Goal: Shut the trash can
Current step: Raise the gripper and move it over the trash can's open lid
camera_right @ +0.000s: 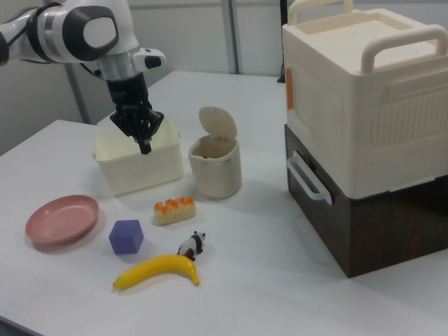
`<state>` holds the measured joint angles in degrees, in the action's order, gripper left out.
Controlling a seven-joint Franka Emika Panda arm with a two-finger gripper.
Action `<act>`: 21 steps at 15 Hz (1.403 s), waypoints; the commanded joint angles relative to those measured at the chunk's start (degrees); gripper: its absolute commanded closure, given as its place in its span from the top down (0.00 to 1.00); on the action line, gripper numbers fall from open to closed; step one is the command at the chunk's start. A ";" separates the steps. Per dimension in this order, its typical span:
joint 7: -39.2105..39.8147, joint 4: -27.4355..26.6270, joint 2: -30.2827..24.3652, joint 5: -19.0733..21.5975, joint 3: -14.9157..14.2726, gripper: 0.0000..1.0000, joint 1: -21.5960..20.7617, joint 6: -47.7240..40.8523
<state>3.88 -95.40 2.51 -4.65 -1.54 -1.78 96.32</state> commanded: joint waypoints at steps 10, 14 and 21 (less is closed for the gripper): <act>3.24 0.47 2.32 2.52 -1.09 0.00 -0.24 16.68; 3.68 7.41 8.28 4.91 -1.18 0.00 1.34 22.32; 3.33 11.29 16.46 5.09 -1.18 0.00 2.05 45.95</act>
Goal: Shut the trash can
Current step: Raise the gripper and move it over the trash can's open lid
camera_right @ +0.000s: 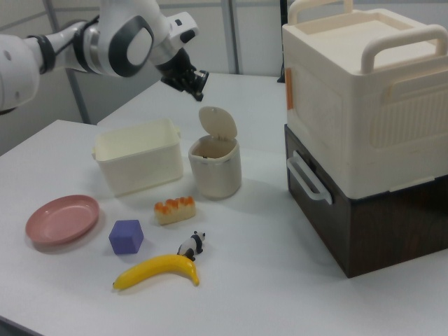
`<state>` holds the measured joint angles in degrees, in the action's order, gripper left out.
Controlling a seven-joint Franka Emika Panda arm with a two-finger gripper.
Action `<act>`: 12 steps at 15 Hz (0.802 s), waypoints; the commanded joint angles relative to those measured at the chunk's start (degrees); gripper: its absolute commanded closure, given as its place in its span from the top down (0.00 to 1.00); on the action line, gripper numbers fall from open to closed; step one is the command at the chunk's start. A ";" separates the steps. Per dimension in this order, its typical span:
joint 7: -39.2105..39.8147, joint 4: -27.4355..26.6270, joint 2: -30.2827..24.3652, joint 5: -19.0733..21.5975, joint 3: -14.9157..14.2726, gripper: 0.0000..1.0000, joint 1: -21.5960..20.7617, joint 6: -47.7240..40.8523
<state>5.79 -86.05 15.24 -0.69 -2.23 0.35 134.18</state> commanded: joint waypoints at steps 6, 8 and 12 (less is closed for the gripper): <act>1.41 2.02 8.83 1.13 -0.23 0.00 -0.27 21.64; 1.24 2.11 9.98 1.13 -0.14 0.00 -0.44 24.01; 1.32 2.02 10.33 1.13 -0.14 0.00 -0.44 24.29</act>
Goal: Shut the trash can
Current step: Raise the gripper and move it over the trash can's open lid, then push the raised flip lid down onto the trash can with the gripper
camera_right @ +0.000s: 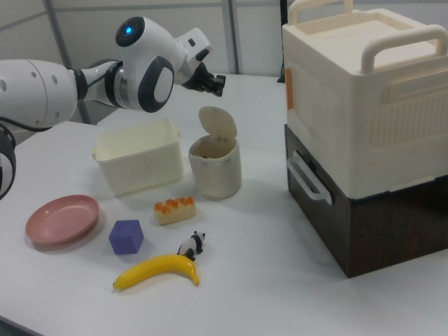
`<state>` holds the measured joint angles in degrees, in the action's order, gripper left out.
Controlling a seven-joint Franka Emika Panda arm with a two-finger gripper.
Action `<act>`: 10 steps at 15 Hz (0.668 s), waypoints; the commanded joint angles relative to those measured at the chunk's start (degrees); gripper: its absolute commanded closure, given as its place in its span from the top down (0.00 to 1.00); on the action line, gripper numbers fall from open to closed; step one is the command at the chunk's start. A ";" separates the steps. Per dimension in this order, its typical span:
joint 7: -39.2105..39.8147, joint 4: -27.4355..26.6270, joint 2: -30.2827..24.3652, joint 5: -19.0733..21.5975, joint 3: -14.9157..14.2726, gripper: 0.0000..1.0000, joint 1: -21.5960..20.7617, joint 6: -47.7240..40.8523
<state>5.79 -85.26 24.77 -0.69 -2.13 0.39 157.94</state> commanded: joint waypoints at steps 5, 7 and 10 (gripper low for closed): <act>1.41 0.97 0.81 0.95 -0.25 0.00 -0.57 -0.18; 1.41 0.88 0.81 1.21 -0.25 0.00 -0.65 -1.57; 1.41 0.97 1.07 1.39 -0.25 0.00 -0.21 -3.26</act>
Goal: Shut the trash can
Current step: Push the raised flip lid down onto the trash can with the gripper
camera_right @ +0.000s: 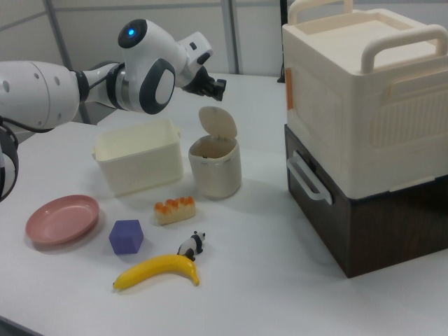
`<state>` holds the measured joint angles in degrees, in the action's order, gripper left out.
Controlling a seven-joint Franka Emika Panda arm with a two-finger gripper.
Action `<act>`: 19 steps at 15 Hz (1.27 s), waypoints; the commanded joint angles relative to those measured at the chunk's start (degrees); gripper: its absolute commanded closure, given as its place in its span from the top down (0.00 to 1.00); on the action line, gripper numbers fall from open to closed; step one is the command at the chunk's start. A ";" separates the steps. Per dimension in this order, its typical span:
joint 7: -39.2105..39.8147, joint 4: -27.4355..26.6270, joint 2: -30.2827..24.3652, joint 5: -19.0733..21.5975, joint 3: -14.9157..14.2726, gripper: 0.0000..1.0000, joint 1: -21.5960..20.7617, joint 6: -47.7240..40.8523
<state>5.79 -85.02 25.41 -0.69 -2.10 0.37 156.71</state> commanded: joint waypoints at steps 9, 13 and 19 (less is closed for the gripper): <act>1.32 0.74 -0.28 0.95 -0.27 0.00 -0.81 -11.42; 1.41 0.82 -0.45 0.69 -0.10 0.00 -0.90 -19.50; 1.24 -0.23 0.07 0.69 -0.01 0.00 -0.99 -24.35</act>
<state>5.80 -84.36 25.79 -0.68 -1.92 -0.20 134.74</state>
